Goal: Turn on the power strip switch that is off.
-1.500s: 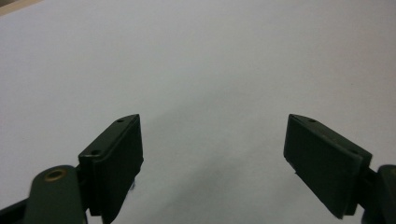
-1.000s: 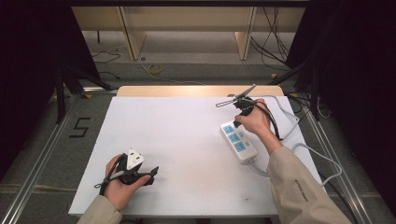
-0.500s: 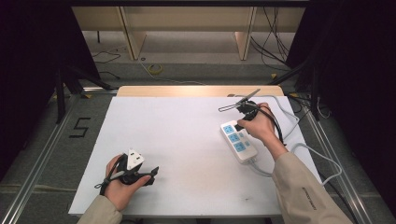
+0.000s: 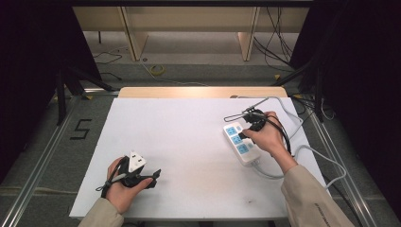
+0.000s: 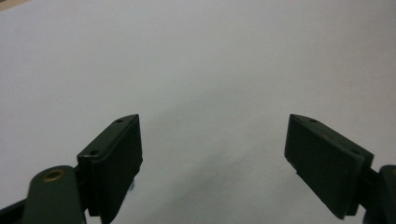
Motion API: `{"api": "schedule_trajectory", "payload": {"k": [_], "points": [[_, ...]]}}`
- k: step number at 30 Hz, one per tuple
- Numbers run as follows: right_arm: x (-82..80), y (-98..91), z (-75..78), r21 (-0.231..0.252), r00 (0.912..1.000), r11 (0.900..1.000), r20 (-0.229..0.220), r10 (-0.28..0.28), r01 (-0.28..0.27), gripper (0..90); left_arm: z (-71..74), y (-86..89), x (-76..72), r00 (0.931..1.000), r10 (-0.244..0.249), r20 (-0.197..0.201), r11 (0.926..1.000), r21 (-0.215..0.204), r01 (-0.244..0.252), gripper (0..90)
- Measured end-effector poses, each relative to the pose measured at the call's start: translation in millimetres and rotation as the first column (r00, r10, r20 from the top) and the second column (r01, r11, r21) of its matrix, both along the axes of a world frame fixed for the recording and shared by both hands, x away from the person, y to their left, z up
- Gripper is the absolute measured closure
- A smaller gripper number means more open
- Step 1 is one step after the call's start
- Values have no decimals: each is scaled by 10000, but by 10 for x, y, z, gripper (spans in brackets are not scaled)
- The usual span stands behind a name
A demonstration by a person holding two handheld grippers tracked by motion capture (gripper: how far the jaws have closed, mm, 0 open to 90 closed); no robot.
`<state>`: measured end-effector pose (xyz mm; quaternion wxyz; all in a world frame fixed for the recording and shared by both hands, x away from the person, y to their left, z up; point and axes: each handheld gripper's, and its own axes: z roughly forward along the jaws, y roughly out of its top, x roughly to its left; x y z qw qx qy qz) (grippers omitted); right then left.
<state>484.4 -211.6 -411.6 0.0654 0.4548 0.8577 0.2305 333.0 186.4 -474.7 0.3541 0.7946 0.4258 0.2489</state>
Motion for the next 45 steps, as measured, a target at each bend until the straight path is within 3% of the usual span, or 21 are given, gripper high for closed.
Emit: {"api": "schedule_trajectory", "payload": {"k": [13, 22, 45], "points": [[-318, -54, 24, 425, 9977, 9980, 514, 437, -459, 739, -4, -1, -3, 10000, 8, -30, 10000, 11, -8, 190], [-577, -135, -19, 969, 9953, 9935, 817, 518, -596, 682, -1, 2, -8, 10000, 11, -25, 10000, 7, -11, 190], [-1214, -218, -203, 1752, 9741, 9758, 2056, 936, -1308, 595, -5, 7, -9, 10000, 16, -76, 10000, 44, -16, 189]]}}
